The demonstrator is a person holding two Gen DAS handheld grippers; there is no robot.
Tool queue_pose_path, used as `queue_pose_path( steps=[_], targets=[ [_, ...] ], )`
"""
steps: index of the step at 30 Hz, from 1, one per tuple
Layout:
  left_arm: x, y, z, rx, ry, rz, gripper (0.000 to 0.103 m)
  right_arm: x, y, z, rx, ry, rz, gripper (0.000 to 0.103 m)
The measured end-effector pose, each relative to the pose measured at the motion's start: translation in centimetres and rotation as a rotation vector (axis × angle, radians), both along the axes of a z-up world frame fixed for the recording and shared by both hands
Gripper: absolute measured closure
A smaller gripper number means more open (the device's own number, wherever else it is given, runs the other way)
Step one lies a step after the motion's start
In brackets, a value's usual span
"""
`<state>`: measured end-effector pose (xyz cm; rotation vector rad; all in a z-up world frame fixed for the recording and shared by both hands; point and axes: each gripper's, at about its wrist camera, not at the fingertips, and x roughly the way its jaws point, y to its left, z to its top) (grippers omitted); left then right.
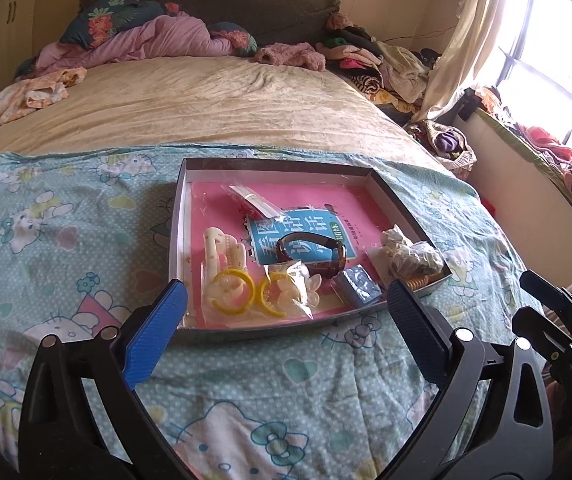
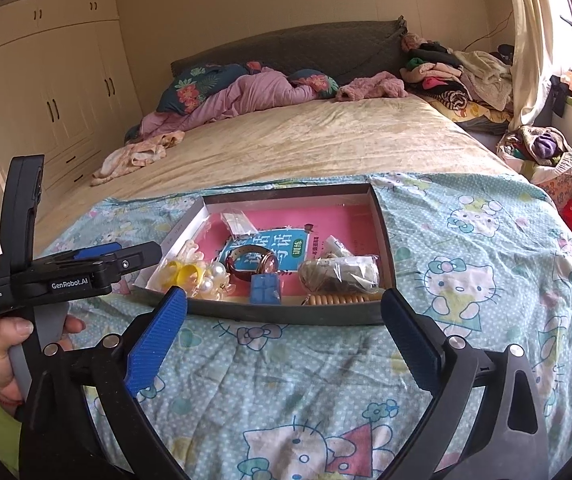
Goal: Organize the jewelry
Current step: 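Withdraw both open grippers from the box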
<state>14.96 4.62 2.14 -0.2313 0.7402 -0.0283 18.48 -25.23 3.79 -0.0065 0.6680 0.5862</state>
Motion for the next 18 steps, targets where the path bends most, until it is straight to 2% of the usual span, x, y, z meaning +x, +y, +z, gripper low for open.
queue_pose_path(
  steps=[9, 15, 18],
  targets=[
    [-3.9, -2.2, 0.7, 0.015, -0.028, -0.031, 0.01, -2.7, -0.9, 2.1, 0.014, -0.054, 0.005, 0.004],
    [-5.8, -3.2, 0.2, 0.036, -0.035, -0.033, 0.01, -4.3, -1.5, 2.6, 0.012, -0.081, 0.005, 0.004],
    [-6.6, -3.5, 0.0, 0.024, -0.045, -0.036, 0.01, -5.0, -1.7, 2.7, 0.013, -0.087, 0.005, 0.004]
  ],
)
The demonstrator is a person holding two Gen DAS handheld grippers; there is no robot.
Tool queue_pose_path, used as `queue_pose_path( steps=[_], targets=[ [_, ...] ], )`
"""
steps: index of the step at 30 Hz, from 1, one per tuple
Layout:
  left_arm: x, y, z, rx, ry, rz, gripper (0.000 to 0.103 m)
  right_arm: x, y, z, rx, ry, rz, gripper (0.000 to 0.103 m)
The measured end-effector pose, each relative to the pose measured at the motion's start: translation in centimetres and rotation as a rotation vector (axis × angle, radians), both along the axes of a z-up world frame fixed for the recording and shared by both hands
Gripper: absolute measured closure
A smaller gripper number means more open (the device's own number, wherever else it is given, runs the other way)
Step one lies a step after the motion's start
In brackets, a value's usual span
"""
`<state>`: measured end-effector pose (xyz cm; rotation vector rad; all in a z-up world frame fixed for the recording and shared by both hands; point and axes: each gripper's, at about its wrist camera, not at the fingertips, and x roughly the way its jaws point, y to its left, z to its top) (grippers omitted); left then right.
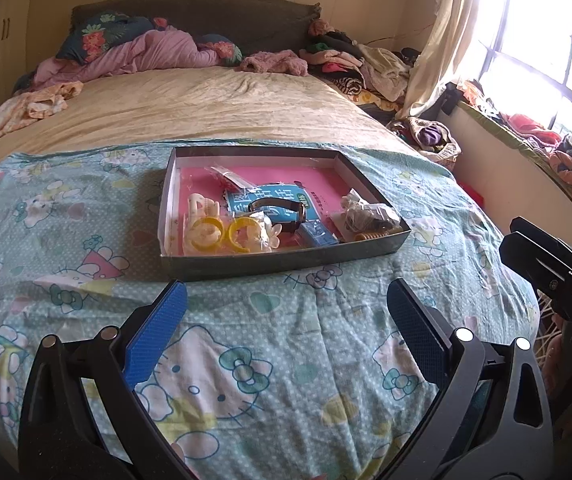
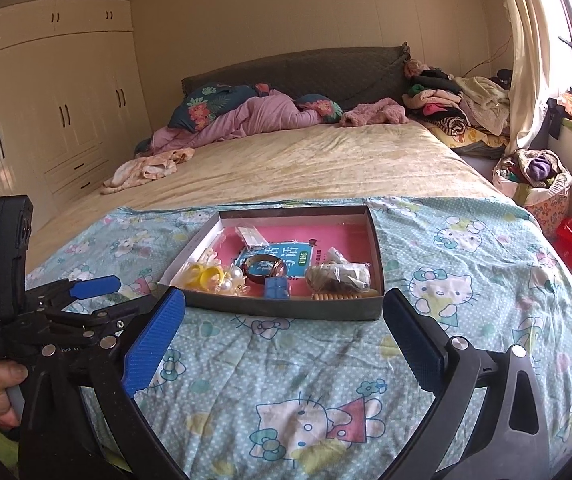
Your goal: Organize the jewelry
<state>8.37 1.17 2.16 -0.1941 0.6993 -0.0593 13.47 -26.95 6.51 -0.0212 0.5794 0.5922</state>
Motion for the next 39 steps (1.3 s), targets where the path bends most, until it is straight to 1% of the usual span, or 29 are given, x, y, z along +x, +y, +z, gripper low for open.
queue_pose_path(
  steps=[3, 9, 19, 39],
  targets=[
    [-0.4, -0.3, -0.2, 0.016, 0.0, 0.003, 0.01, -0.5, -0.3, 0.1, -0.005, -0.012, -0.003, 0.004],
    [-1.3, -0.5, -1.2, 0.024, 0.009, 0.018, 0.01, -1.1, -0.9, -0.3, -0.017, -0.017, -0.015, 0.004],
    [-2.1, -0.2, -2.1, 0.016, 0.022, 0.026, 0.01, -1.9, -0.7, -3.0, -0.083, 0.035, -0.002, 0.004],
    [-2.6, -0.4, -1.9, 0.016, 0.026, 0.027, 0.01, -2.4, -0.7, -3.6, -0.1, 0.049, 0.005, 0.004]
  ],
)
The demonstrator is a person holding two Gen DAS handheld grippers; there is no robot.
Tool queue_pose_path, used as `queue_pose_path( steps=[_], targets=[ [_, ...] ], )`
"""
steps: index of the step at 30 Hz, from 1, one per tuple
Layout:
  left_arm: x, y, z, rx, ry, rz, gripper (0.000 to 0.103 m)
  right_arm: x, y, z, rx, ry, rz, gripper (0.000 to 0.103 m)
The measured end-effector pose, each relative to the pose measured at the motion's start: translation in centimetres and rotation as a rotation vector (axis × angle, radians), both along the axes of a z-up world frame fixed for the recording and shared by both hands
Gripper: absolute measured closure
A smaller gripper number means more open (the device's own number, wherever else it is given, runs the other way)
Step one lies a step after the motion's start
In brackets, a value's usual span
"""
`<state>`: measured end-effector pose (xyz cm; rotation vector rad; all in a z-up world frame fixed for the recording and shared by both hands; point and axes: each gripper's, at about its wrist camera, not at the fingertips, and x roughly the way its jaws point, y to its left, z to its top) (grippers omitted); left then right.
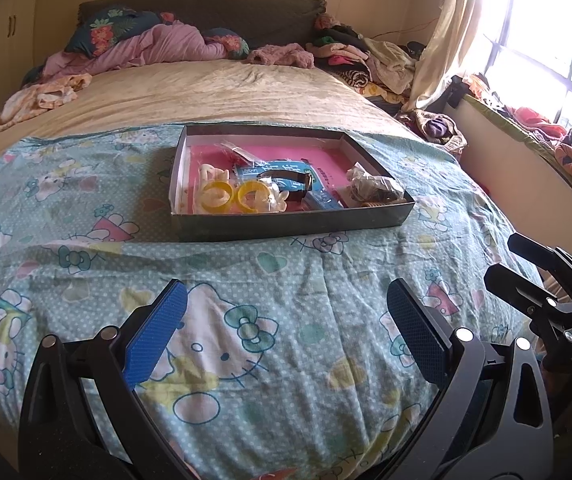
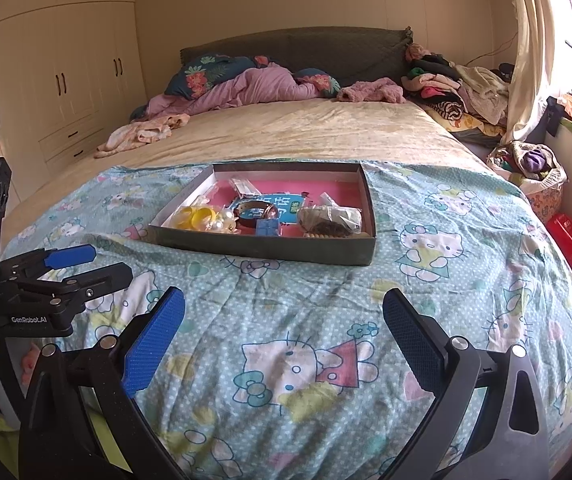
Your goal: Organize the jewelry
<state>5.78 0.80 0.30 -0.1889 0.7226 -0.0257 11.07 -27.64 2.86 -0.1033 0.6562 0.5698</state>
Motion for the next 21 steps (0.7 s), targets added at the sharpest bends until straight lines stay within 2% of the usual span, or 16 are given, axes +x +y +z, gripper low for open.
queue_pose_path(
  steps=[21],
  targets=[
    [-0.09, -0.07, 0.18, 0.003, -0.004, 0.002, 0.009, 0.03, -0.02, -0.11, -0.001, 0.001, 0.003, 0.004]
  ],
)
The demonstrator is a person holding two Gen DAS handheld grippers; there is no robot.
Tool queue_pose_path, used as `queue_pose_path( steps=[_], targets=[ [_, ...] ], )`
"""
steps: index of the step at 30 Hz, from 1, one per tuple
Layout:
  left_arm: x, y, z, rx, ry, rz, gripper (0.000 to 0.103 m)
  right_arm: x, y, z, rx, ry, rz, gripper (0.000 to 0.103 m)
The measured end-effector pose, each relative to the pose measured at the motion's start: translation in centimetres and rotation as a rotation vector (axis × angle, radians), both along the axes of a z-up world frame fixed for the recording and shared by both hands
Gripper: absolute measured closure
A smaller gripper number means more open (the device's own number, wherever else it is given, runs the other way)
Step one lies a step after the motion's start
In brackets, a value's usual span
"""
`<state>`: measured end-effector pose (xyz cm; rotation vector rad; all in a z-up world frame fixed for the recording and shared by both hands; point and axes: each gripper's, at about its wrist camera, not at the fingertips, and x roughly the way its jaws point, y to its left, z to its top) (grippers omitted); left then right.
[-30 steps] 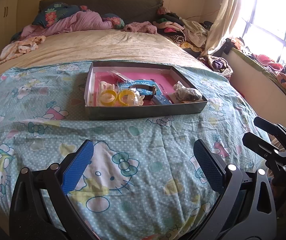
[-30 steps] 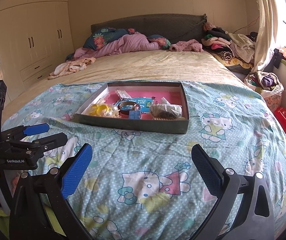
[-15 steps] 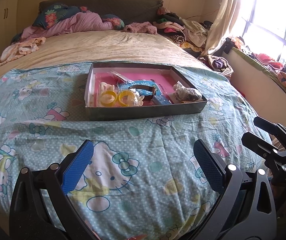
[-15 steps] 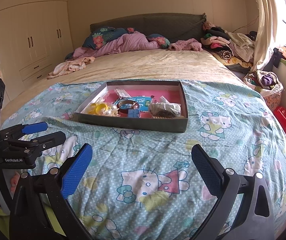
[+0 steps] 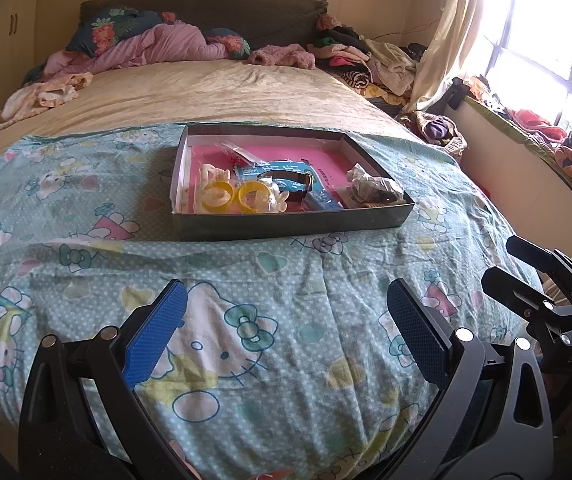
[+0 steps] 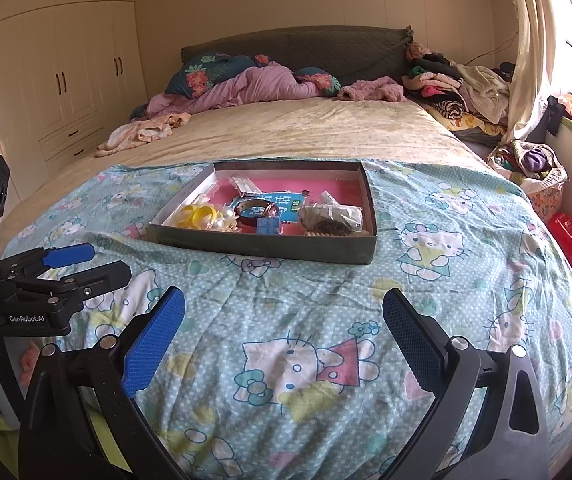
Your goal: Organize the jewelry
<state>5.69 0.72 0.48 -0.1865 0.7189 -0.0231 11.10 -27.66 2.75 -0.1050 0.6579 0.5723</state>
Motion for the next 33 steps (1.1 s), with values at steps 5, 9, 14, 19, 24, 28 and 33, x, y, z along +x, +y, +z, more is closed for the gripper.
queue_pose_path(
  steps=[5, 9, 14, 19, 24, 28, 33],
  targets=[
    [-0.04, 0.01, -0.02, 0.001, -0.002, 0.0, 0.009, 0.0, 0.01, -0.01, 0.0, 0.001, 0.0, 0.004],
    [-0.03, 0.0, -0.05, 0.001, 0.002, 0.003, 0.009, 0.0, 0.01, -0.03, -0.001, 0.001, 0.001, 0.004],
    [-0.08, 0.01, -0.07, 0.006, 0.002, 0.004, 0.01, 0.01, 0.04, -0.03, -0.001, 0.002, 0.0, 0.004],
    [-0.15, 0.06, -0.05, 0.013, 0.001, 0.009, 0.009, 0.02, 0.08, 0.01, -0.004, 0.002, 0.002, 0.004],
    [-0.18, 0.09, -0.06, 0.015, 0.003, 0.009, 0.009, -0.02, 0.09, -0.11, -0.007, 0.003, 0.006, 0.004],
    [-0.21, 0.19, -0.04, 0.016, 0.006, 0.009, 0.009, -0.15, 0.04, -0.19, -0.007, 0.0, 0.004, 0.004],
    [-0.28, 0.24, -0.09, 0.018, 0.007, 0.008, 0.009, -0.22, 0.08, -0.1, -0.013, -0.005, 0.003, 0.004]
  ],
)
